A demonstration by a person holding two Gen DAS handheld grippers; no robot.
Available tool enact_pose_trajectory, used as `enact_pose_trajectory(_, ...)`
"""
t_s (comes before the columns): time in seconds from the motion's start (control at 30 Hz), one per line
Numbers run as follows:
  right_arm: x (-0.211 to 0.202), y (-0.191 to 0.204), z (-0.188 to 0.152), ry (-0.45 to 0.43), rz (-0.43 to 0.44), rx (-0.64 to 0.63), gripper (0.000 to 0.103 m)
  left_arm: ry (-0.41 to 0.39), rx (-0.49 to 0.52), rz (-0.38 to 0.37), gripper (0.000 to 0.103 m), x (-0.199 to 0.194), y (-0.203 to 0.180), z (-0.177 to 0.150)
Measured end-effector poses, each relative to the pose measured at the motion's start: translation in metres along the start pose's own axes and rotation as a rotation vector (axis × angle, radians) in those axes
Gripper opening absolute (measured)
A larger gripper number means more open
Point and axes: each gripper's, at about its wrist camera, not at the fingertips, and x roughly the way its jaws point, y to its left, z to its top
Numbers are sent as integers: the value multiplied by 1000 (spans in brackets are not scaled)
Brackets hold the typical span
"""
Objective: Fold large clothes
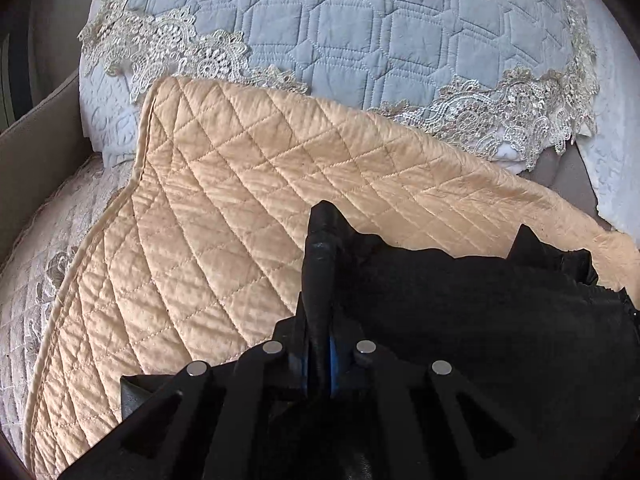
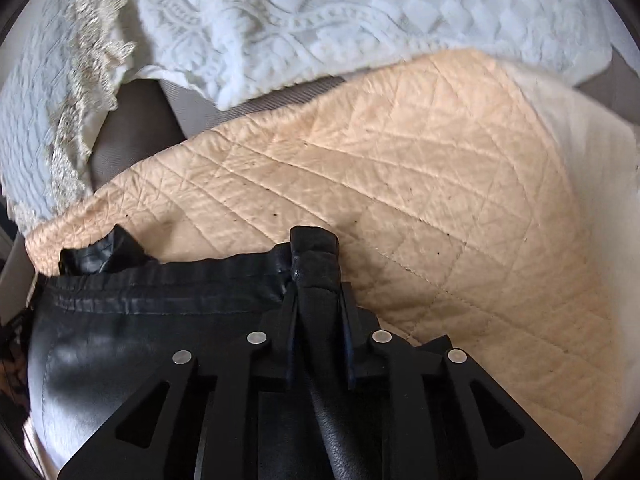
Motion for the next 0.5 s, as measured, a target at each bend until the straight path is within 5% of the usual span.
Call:
enact_pose_trajectory(0.17,-14,6,7,18,-28,-3,25,35,7,28,18,2,-1,4)
enact_pose_trajectory(0.27,-61,16,-1,-70,-1,-17,27,-9,1,24,19,-30,1,6)
enact_pose_trajectory(0.4,-116,29,-45,-110,42,-60,28,-95,8,-40,25,-91,7,-16)
enact_pose_trajectory(0.5,-117,34,-83,-69,35,-102,28,-113,66,-89,30,-117,-3,-46)
